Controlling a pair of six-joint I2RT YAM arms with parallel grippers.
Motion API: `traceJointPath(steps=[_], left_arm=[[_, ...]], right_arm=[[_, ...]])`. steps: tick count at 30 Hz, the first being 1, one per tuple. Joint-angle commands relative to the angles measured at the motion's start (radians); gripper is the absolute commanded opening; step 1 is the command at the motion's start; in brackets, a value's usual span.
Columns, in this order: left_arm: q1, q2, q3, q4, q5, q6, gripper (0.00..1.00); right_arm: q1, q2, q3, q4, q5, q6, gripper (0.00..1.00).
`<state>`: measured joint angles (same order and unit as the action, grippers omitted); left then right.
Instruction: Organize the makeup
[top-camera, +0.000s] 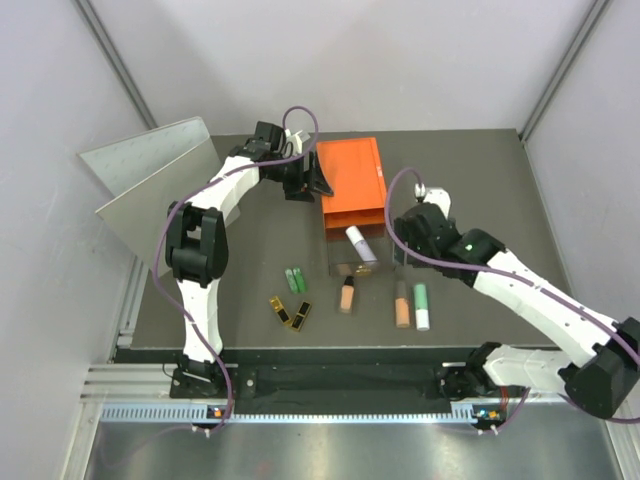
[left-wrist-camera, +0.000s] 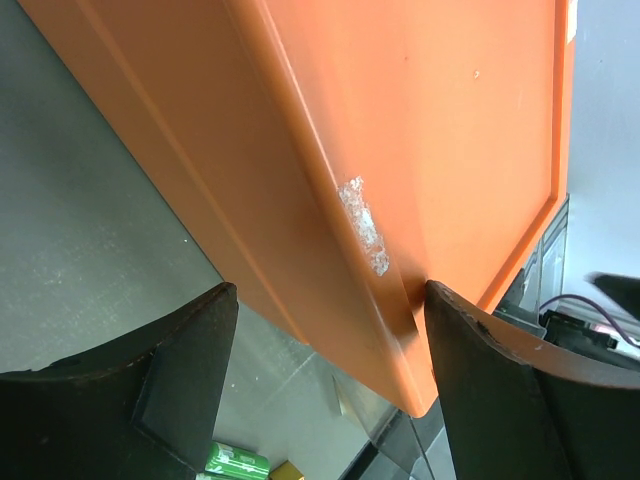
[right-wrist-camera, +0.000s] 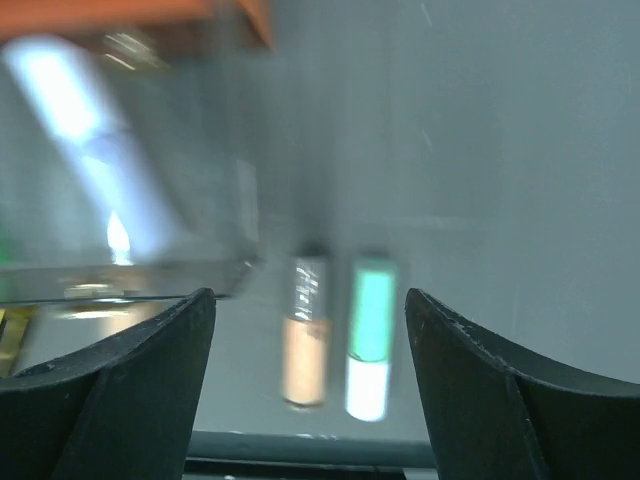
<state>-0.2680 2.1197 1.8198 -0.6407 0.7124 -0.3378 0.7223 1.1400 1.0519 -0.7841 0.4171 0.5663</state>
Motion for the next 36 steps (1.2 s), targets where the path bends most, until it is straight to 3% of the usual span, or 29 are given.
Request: traceJointPath(steps=[1,6,15,23,24,25,28,36], left_arm=[[0.009,0.059,-0.037,-0.114,-0.148,0.089,0.78],[0.009,0.048,-0.053,-0.116,-0.152,0.092,0.78],[0.009,0.043,-0.070,-0.117,-0.153,0.095,0.79],[0.009,0.046,-0.059,-0.123,-0.160,0.102,0.79],[0.009,0.048,-0.054,-0.126,-0.160,0.105,0.79],[0.009,0.048,-0.053,-0.126,-0.160,0.105,0.79],[0.009,0.051,-0.050,-0.131,-0.162,0.106,0.79],[0.009,0.051,-0.048,-0.131,-0.160,0.105,0.79]], right_arm=[[-0.062,-0.011,-0.134,-0.035,-0.032,0.122,0.74],[-0.113,-0.005,-0.259,0.034,-0.109,0.159,0.63],[-0.126,0.124,-0.351,0.144,-0.202,0.127,0.57],[-0.126,0.216,-0.362,0.177,-0.195,0.122,0.31],[-0.126,0.218,-0.363,0.178,-0.192,0.124,0.27],[-0.126,0.216,-0.365,0.181,-0.186,0.126,0.15],[-0.124,0.179,-0.363,0.174,-0.157,0.133,0.01],[-0.127,0.049,-0.250,0.086,-0.046,0.106,0.00]])
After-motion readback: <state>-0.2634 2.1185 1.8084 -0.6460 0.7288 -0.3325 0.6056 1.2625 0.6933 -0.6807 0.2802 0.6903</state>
